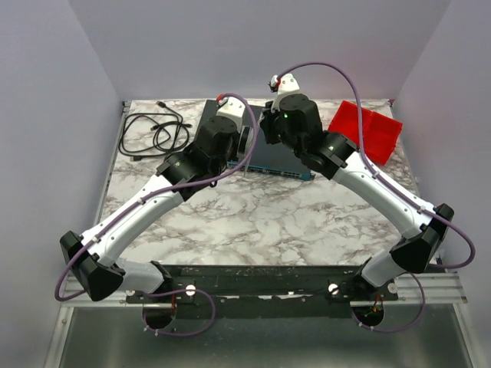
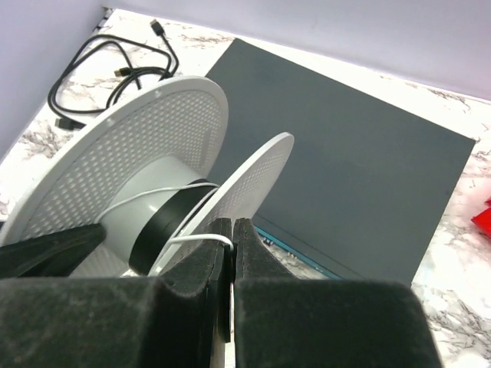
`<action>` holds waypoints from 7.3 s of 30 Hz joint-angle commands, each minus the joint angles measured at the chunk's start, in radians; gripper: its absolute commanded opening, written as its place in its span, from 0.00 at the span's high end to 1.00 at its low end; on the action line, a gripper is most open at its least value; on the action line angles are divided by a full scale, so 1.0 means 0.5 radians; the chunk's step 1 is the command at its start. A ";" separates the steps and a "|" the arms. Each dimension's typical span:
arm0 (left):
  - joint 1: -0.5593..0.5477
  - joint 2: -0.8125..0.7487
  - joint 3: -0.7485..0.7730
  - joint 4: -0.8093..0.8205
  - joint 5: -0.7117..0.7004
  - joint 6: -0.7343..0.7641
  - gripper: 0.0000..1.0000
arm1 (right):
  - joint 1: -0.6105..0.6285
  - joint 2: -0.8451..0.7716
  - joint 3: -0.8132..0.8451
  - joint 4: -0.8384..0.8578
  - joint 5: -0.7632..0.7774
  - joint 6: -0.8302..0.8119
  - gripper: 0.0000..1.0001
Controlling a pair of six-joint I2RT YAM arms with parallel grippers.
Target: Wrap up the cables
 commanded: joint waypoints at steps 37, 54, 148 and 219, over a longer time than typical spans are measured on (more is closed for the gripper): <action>0.262 -0.567 -0.266 0.095 0.896 0.278 1.00 | -0.647 0.023 -0.453 0.571 -0.982 -0.049 0.95; -0.199 -0.705 -0.862 0.855 0.343 1.268 1.00 | -0.605 0.006 -0.328 0.234 -0.564 -0.315 0.99; -0.387 -0.351 -0.719 0.355 0.300 0.635 1.00 | -0.707 -0.140 -0.928 0.324 -0.577 0.375 0.72; -0.289 -0.137 0.302 -0.100 -0.067 -0.041 1.00 | 0.320 0.442 -2.051 2.595 0.318 0.838 0.57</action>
